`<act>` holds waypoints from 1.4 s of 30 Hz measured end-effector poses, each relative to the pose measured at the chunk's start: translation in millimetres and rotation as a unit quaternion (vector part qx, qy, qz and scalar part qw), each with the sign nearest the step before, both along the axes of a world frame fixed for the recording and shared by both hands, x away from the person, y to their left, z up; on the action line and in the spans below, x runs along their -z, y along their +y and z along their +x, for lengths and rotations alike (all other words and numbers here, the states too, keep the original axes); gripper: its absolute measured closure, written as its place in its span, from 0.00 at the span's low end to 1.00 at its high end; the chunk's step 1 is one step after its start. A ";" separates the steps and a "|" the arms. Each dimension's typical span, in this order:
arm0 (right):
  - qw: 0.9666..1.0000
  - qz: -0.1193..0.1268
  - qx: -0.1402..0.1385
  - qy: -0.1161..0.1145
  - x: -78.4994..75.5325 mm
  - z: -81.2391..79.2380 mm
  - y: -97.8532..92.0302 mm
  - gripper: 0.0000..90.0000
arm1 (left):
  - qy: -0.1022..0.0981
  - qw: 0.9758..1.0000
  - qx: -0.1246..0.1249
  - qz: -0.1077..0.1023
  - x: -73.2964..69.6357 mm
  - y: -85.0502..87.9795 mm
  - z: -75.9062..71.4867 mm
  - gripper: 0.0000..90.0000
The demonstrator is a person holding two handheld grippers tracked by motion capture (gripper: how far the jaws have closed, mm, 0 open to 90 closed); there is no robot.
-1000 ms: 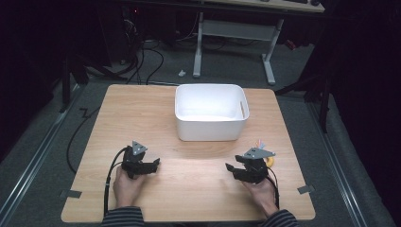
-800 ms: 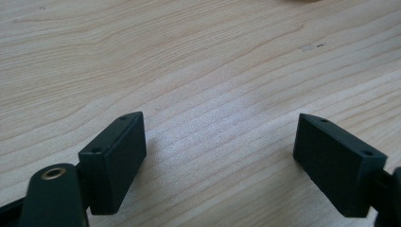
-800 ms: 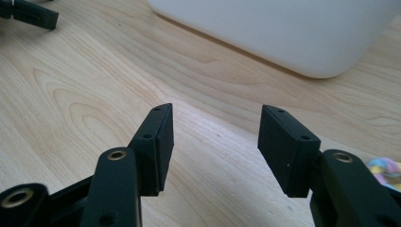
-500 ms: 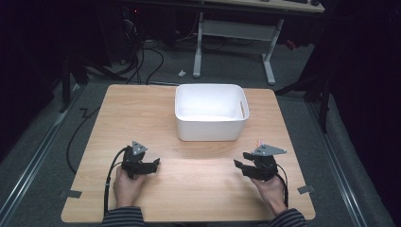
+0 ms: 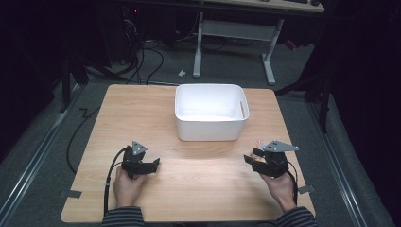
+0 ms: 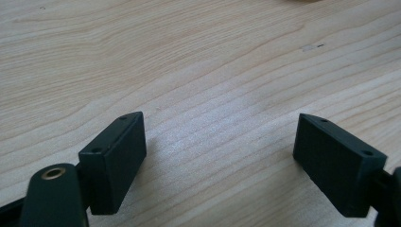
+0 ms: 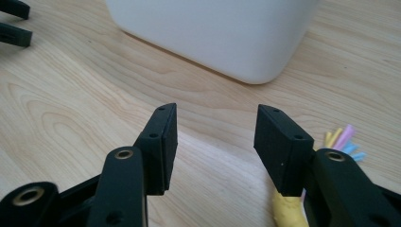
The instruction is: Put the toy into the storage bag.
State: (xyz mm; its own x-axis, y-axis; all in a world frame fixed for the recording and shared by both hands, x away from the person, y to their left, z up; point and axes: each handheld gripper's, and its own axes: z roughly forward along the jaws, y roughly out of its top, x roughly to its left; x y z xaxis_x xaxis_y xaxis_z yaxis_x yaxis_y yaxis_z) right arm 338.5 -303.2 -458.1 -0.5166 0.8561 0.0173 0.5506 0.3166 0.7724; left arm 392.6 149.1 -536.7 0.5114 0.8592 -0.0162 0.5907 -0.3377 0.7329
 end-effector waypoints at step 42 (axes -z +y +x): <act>0.991 -0.070 0.068 0.090 9.7 39.9 -65.9 0.64 | 0.000 1.000 0.000 0.000 0.0 0.0 0.0 0.20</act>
State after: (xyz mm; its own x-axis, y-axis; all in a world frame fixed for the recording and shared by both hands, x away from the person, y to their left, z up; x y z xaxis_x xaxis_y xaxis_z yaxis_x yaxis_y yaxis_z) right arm 378.4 -369.1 -467.8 -0.3956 0.9181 -0.0254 0.7209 0.3275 0.6108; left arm 392.6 149.1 -536.6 0.5112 0.8593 -0.0161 0.5907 -0.3376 0.7328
